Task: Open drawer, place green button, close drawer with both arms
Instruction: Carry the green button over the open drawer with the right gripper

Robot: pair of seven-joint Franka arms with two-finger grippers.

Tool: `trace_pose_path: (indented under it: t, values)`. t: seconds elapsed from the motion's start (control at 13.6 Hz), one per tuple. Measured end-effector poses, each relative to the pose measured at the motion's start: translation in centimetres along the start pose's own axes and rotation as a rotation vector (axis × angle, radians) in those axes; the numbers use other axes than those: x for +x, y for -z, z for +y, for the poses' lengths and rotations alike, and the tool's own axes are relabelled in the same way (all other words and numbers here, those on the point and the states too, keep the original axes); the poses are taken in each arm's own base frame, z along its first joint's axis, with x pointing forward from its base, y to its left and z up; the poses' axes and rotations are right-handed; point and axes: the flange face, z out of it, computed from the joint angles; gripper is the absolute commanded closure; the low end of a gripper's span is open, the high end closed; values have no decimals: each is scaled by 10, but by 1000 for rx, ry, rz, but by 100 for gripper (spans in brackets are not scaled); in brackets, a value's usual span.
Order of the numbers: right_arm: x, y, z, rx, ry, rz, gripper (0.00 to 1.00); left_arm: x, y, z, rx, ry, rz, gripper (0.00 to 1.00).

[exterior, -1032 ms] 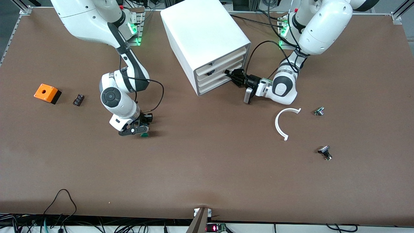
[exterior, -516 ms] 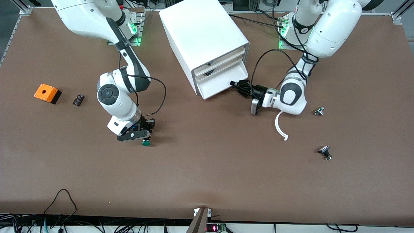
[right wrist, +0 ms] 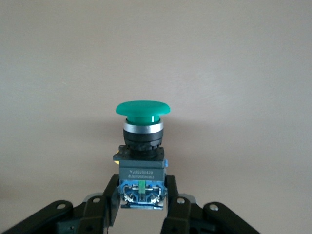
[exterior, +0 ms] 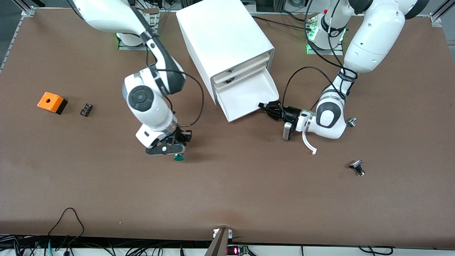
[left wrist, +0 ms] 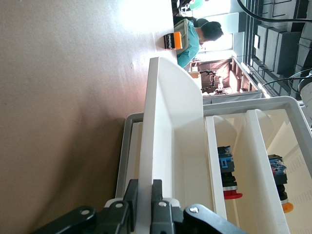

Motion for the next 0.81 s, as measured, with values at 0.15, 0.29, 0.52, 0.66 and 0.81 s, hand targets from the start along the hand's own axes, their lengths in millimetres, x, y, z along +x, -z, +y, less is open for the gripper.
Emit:
trace_pose_path:
  t: [0.15, 0.29, 0.52, 0.66, 0.81]
  values:
    - [-6, 2, -41, 13, -68, 4, 100, 1, 1, 0, 4, -2, 3, 1]
    - [-20, 7, -84, 32, -116, 13, 100, 8, 5, 2, 11, -11, 11, 1]
    - [-50, 17, -137, 56, -188, 17, 100, 17, 21, 5, 19, -12, 39, 1]
    - [-82, 19, -173, 65, -277, 5, 100, 23, 37, 14, 55, 22, 8, 1]
    - [-110, 17, -201, 66, -431, -11, 100, 30, 54, 38, 112, 81, -73, 1]
